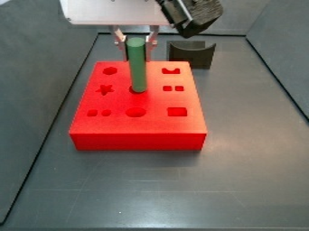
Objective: Insert the round object.
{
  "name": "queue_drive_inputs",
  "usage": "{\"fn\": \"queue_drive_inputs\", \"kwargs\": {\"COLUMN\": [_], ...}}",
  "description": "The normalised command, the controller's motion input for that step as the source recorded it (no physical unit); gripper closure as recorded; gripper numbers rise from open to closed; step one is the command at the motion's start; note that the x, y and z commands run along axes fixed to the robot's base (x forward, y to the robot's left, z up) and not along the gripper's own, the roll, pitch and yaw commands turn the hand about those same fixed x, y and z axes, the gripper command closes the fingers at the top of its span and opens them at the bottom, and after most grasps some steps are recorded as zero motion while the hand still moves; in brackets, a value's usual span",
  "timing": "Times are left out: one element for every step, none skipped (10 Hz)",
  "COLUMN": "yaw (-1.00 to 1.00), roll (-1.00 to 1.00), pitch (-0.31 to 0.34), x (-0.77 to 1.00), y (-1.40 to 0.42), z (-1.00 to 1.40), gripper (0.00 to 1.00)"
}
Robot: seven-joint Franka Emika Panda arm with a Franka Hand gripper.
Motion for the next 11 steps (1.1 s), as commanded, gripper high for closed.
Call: {"fn": "queue_drive_inputs", "kwargs": {"yaw": [-0.03,0.0,0.0,-0.14,-0.3,-0.31,-0.26,-0.19,-0.15,-0.1,-0.07], "roll": [0.13,0.07,0.03,-0.04,-0.06,-0.03,-0.01,-0.01,-0.02,-0.02,-0.05], "pitch": [-0.029,-0.046,-0.06,0.0,0.099,0.154,0.166,0.17,0.194,0.193,0.179], "x": [-0.45,-0.05,0.05,0.28,0.54,0.62,0.64,0.55,0.41,0.35,0.28], "y": [-0.19,0.0,0.0,0.0,0.03,0.0,0.0,0.0,0.0,0.0,0.0], "z": [0.0,-0.27,-0.44,-0.53,-0.77,-0.79,-0.81,-0.83,-0.8,-0.81,-0.81], "gripper": [1.0,1.0,1.0,1.0,1.0,1.0,1.0,1.0,1.0,1.0,1.0]}}
